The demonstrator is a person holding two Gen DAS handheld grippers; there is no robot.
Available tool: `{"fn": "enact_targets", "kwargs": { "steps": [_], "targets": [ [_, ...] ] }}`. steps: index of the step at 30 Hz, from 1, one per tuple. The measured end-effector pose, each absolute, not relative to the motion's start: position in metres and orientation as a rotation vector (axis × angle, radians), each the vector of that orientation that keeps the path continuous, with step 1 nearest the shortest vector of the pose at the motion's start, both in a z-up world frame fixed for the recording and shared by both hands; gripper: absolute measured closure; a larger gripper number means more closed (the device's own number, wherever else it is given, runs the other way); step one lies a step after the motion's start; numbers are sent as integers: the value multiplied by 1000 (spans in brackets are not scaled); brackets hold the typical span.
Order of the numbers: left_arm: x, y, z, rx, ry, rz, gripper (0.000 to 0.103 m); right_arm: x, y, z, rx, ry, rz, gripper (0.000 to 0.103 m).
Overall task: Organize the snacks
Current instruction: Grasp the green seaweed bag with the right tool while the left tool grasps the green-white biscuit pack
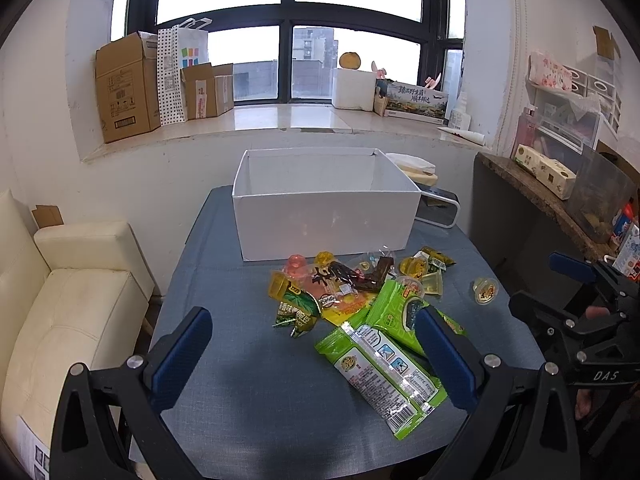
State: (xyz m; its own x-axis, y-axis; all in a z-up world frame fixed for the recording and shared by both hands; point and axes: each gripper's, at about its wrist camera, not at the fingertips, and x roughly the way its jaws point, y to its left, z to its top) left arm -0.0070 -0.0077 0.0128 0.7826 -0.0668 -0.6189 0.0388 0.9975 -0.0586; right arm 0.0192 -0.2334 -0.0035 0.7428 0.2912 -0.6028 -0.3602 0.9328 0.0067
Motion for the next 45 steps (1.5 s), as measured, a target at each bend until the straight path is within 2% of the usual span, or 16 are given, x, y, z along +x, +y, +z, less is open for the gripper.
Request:
{"fn": "enact_targets", "kwargs": {
  "steps": [5,12,20,24,25,26,27,33,45],
  "targets": [
    [-8,-6,12,-48,670,-58,0,28,-241,-24,-205,629,324,0],
    [-9,-6,5,-44,687,-48,0,72,-241,-86,-234,799,451,0],
    [-8,1,-5,-40,713,-18,0,111,-226,-118,-207,870,606,0],
    [-6,0,-13,-41,733,-15,0,117,-210,-137,-288,916,623,0],
    [-6,0,-15,-41,738,-16,0,118,-206,-142,-309,919,619,4],
    [-5,-1,-18,-41,745,-18,0,118,-204,-147,-328,923,619,20],
    [-4,-2,-20,-40,750,-19,0,119,-203,-150,-332,939,620,26],
    [4,-13,-39,-52,796,-55,0,115,-214,-144,-319,922,611,30],
    [49,-46,-113,-233,1031,158,0,53,-284,-75,-167,730,456,30]
  ]
}}
